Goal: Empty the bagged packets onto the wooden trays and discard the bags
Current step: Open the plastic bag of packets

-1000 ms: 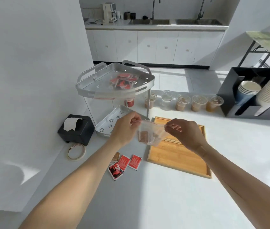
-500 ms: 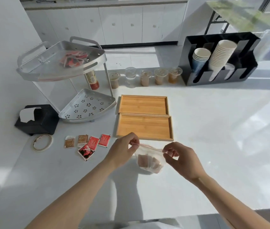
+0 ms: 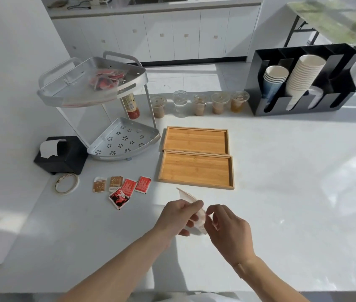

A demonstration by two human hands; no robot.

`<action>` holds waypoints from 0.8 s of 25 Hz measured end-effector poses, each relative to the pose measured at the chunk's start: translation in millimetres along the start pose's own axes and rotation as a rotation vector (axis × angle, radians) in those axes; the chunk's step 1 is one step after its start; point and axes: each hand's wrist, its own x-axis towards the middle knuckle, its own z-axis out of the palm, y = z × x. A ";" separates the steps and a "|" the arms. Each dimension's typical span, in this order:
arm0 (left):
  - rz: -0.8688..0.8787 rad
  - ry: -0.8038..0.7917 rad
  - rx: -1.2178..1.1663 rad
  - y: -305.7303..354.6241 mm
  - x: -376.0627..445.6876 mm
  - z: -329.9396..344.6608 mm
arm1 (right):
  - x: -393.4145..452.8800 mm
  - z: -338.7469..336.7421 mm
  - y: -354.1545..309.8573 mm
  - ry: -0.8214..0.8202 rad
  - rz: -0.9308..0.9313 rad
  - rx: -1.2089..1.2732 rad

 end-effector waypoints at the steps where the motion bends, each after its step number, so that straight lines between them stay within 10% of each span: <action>1: -0.010 -0.003 -0.014 -1.1 -1.1 0.4 | -2.3 3.0 -1.8 -0.003 -0.015 -0.005; 20: 0.027 -0.004 -0.001 -20.6 4.3 -16.5 | 38.9 -9.0 -3.8 -0.697 0.607 0.798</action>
